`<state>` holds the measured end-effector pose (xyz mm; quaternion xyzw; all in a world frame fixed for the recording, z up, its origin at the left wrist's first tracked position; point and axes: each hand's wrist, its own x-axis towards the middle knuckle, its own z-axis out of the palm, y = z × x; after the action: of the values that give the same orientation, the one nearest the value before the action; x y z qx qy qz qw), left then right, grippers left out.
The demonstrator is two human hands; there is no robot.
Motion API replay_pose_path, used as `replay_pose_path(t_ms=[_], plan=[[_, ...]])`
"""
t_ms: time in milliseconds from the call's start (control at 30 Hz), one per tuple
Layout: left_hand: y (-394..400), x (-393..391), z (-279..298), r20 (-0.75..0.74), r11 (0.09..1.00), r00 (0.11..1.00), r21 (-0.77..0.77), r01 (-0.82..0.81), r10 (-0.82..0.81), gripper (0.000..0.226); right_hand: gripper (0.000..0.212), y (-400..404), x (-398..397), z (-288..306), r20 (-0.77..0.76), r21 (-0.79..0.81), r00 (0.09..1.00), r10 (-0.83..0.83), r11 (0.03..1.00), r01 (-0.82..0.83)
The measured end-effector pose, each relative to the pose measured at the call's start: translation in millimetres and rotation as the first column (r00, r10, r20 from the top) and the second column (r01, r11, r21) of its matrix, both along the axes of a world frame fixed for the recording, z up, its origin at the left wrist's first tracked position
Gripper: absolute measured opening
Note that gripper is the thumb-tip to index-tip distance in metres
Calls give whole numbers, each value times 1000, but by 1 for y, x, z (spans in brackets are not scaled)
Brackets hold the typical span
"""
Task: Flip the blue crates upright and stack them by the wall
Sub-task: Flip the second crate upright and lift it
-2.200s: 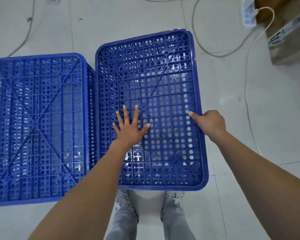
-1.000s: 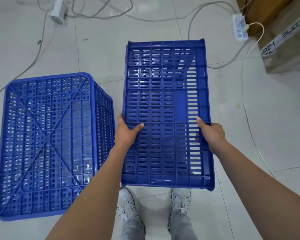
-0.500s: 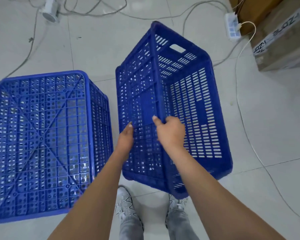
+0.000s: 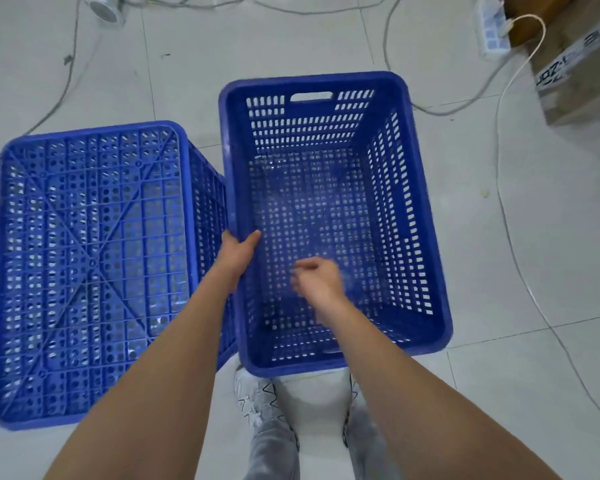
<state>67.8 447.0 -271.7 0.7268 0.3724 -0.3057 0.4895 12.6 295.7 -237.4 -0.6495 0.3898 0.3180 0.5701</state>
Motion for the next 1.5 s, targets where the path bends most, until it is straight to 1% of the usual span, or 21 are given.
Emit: replay_pose_path(t_ms=[67, 133, 167, 200, 233, 300, 333, 367, 433, 467, 533, 600, 700, 800, 867, 933, 1067, 1167, 1267, 1367, 1500], plan=[[10, -2, -15, -15, 997, 1000, 73, 17, -16, 82, 19, -43, 3, -4, 148, -273, 986, 77, 961, -34], [12, -2, -26, -30, 989, 998, 139, 57, -53, 78, 27, -90, 11, -13, 224, -568, 949, 221, 821, -57], [12, 0, -33, -42, 980, 997, 184, 72, -65, 76, 35, -112, 16, -20, 215, -671, 934, 285, 738, -71], [10, 0, -36, -54, 973, 996, 217, 81, -71, 74, 46, -131, 23, -26, 191, -726, 928, 320, 683, -86], [10, 0, -39, -75, 965, 994, 243, 94, -78, 76, 56, -148, 29, -33, 158, -742, 932, 327, 662, -107], [14, 0, -46, -108, 945, 985, 286, 159, -133, 82, 69, -175, 43, -44, 66, -728, 938, 339, 660, -187], [17, 0, -49, -116, 938, 980, 291, 189, -161, 84, 70, -185, 50, -48, 21, -708, 936, 352, 666, -235], [20, 1, -52, -125, 933, 976, 295, 207, -177, 85, 67, -192, 56, -51, 0, -670, 936, 352, 695, -262], [24, 4, -55, -112, 931, 978, 303, 204, -178, 81, 54, -197, 68, -54, 13, -550, 960, 281, 803, -228], [25, 7, -56, -99, 929, 980, 312, 197, -174, 78, 48, -198, 72, -56, 23, -527, 966, 259, 824, -208], [26, 15, -56, -85, 915, 981, 355, 191, -172, 71, 42, -200, 84, -61, 33, -541, 963, 268, 815, -208], [27, 25, -56, -74, 910, 983, 372, 184, -169, 62, 43, -200, 95, -64, -2, -535, 959, 283, 810, -240], [30, 41, -62, -10, 948, 996, 307, 84, -85, 50, 39, -203, 109, -72, -35, -557, 958, 285, 790, -256], [29, 51, -67, -5, 976, 998, 210, -53, 55, 49, 37, -207, 119, -84, 35, -462, 993, 109, 883, -81], [25, 55, -69, -17, 977, 994, 190, -100, 105, 51, 32, -207, 123, -89, 52, -412, 998, 44, 911, -19], [23, 56, -69, -6, 972, 993, 205, -117, 120, 51, 33, -206, 124, -91, 61, -412, 996, 59, 911, -29], [23, 52, -60, 26, 967, 993, 226, -118, 115, 50, 33, -203, 120, -78, 98, -514, 985, 145, 855, -74], [23, 48, -31, 29, 960, 994, 259, -106, 102, 48, 31, -201, 114, -44, 94, -564, 978, 185, 820, -101], [21, 47, 28, 57, 956, 998, 291, -42, 26, 44, 30, -203, 112, 18, 96, -593, 971, 217, 796, -120], [21, 42, 104, 91, 953, 994, 301, 32, -62, 34, 24, -206, 107, 92, 111, -620, 962, 249, 774, -129], [30, 23, 232, 156, 931, 983, 363, 30, -92, 29, 20, -200, 92, 209, 141, -636, 937, 318, 755, -161]])
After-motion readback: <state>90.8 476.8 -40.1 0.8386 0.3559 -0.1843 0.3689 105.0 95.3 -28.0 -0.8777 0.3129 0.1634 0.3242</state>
